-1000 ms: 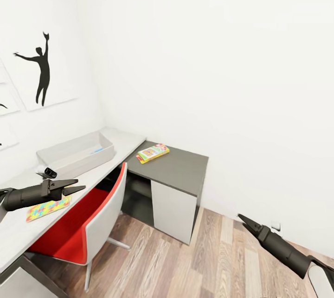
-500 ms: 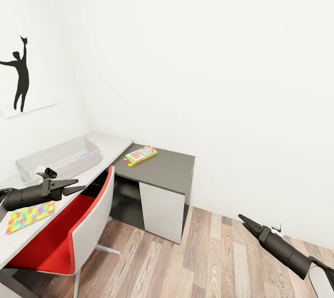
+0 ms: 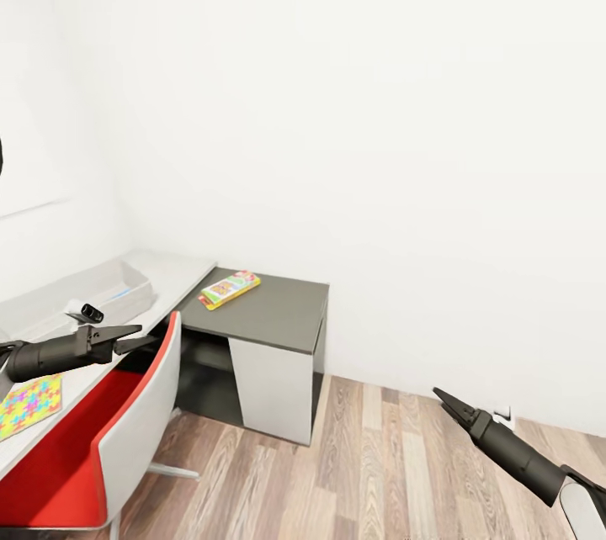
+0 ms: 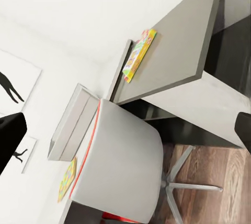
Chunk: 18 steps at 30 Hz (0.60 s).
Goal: Put all the toys in the child's room - the three board games (two on the bed and one on the table), the two jigsaw puzzles on the table, and the tennis ball on the table - inside the toy box on the table in the child's room.
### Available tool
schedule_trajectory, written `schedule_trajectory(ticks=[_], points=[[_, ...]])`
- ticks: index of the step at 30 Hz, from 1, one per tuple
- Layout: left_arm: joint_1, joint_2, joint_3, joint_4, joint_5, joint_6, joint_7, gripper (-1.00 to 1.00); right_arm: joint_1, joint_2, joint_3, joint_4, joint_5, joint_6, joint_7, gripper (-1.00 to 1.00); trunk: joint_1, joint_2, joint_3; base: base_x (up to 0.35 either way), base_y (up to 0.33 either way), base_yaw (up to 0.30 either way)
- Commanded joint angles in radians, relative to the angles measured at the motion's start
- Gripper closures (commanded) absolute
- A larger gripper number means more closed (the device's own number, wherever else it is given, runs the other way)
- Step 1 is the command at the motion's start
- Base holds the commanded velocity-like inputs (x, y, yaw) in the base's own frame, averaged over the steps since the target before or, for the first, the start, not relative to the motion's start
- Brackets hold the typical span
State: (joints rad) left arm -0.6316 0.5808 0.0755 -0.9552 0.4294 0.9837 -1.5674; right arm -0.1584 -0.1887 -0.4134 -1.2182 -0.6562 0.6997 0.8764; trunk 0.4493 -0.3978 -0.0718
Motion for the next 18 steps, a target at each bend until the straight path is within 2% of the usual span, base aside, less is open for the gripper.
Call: schedule_trajectory(ticks=[1, 18], points=[[0.0, 0.001, 0.0, 0.0, 0.0, 0.011, -0.003, -1.0, -0.001, 0.0, 0.0, 0.0, -0.003, 0.006, 0.001, -1.0, 0.001, -0.002, -0.001, 0.0, 0.0, -0.221], [0.001, 0.0, -0.002, -0.023, 0.002, 0.012, -0.003, -1.0, -0.001, 0.0, -0.001, 0.0, -0.003, 0.006, 0.001, -1.0, 0.001, -0.002, 0.019, 0.0, 0.0, -0.222]])
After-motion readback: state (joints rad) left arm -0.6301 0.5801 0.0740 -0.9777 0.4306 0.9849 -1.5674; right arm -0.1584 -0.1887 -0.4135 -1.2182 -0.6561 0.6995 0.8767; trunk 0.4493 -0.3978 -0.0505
